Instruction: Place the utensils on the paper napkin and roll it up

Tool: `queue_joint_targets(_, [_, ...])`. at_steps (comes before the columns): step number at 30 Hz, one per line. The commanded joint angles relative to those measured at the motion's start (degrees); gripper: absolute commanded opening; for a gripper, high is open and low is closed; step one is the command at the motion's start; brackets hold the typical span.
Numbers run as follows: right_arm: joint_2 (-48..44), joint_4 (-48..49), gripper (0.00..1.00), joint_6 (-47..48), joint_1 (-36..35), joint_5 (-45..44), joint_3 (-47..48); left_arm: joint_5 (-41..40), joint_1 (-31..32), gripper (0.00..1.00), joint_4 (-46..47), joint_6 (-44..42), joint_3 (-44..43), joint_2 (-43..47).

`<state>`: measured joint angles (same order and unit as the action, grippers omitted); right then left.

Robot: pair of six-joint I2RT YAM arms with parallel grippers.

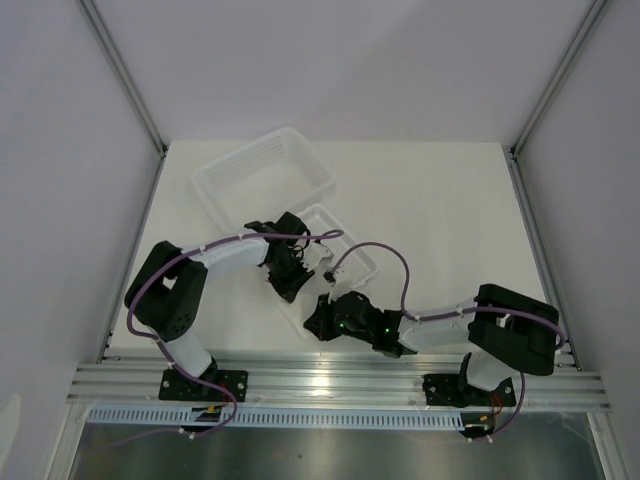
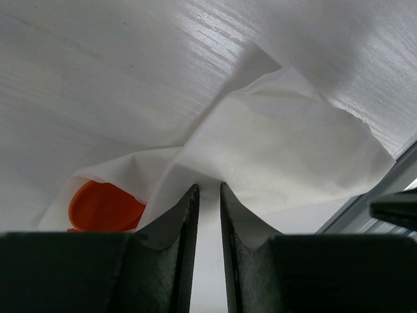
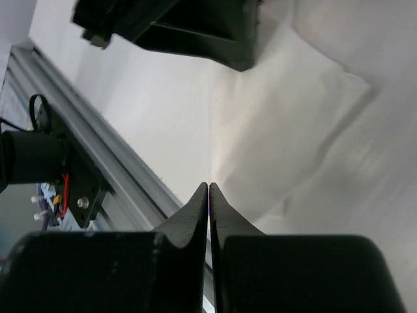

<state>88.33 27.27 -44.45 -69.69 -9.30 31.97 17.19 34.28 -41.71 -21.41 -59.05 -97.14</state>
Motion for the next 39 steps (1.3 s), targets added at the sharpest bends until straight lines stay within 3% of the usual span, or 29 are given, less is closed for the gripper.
queue_joint_targets(1, [2.5,15.0,0.04,6.1,-0.2,7.8,0.7,0.1,0.2,0.24,3.0,0.0,0.9,-2.0])
queue_joint_targets(7, [7.9,11.8,0.01,2.6,1.3,7.8,1.0,0.0,0.2,0.24,2.8,-0.1,0.4,-2.0])
queue_joint_targets(14, [14.4,15.9,0.0,-3.7,2.6,7.9,-2.7,-0.3,0.1,0.25,2.8,-0.3,0.5,-2.0])
queue_joint_targets(19, [12.0,12.2,0.0,-3.3,1.7,6.6,-2.2,-0.4,0.2,0.25,2.9,-0.4,0.3,-2.3])
queue_joint_targets(24, [3.6,4.8,0.0,-0.5,1.4,4.2,-1.0,-0.6,0.2,0.25,3.0,-0.5,0.3,-2.2])
queue_joint_targets(31, [4.6,-6.2,0.13,4.0,3.4,0.1,8.6,0.9,0.2,0.26,2.6,-1.0,0.6,-0.9])
queue_joint_targets(35, [8.1,-8.2,0.24,4.3,5.2,-0.5,11.4,1.1,0.2,0.26,2.4,-1.0,0.6,-0.9])
queue_joint_targets(39, [10.3,-10.5,0.29,4.8,5.5,-2.7,13.1,1.2,0.2,0.26,2.5,-1.0,0.5,-1.1])
